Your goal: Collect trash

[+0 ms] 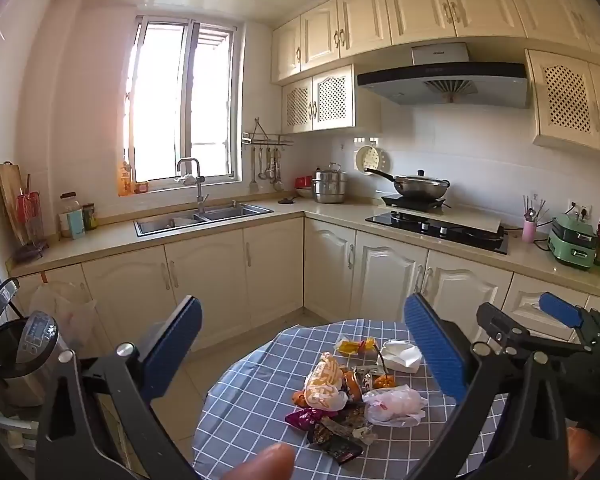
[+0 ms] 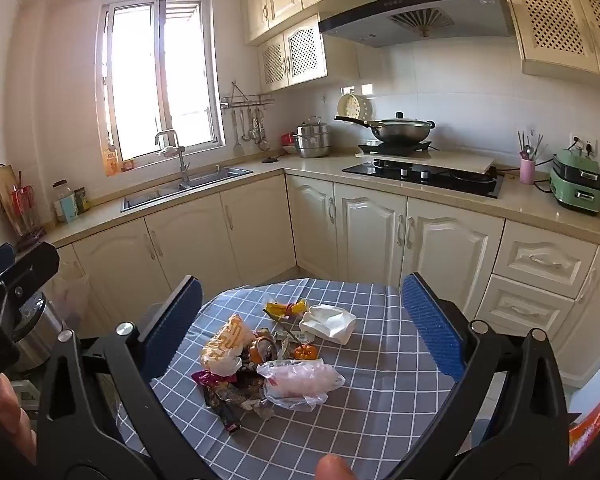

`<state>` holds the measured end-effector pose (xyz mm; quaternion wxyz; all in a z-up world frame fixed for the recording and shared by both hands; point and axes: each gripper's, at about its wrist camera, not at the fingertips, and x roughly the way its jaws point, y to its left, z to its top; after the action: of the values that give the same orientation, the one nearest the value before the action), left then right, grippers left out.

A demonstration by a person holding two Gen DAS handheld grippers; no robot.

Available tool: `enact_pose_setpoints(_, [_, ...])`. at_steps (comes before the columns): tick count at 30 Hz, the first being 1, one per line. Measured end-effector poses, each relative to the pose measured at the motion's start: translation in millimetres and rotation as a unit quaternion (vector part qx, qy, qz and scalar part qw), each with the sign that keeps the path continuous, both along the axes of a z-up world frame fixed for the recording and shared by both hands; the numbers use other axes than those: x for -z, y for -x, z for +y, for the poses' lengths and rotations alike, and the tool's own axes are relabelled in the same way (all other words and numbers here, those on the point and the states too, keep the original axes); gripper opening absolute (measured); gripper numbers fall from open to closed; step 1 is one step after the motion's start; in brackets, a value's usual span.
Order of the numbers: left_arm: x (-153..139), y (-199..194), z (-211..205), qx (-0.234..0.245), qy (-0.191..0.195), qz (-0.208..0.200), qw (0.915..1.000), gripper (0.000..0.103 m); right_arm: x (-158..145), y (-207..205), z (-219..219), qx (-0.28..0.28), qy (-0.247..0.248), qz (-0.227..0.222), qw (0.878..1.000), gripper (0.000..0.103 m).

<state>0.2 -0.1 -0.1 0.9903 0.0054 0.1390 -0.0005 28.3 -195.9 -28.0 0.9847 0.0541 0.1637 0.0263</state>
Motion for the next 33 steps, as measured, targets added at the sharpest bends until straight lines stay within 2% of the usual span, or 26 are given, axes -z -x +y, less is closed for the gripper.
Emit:
enact_pose_setpoints(9, [-5.5,-2.7,7.6,-0.004,0.000,-0.001,1.0000,0.099,-9.9,1.7,2.7,0.000,0.001,0.002,1.000,0.098])
enact_pose_setpoints(12, [-3.7,-2.4,9.7,-0.002,0.009,-0.001,1.0000,0.099,-1.3,-1.2,8.3,-0.002,0.007,-0.003,1.000,0.098])
enact_pose_setpoints(19, [-1.0,-1.1,16.0,-0.005,0.020,0.000,0.9998,0.099,-9.0,-1.1,10.8,-0.008,0.011,-0.002,1.000,0.098])
enact_pose_setpoints(33, [3.6,-4.7,19.4,-0.009,0.022,0.001,0.9997,0.099,-4.3,-5.8,13.3,-0.008,0.012,0.001,1.000,0.098])
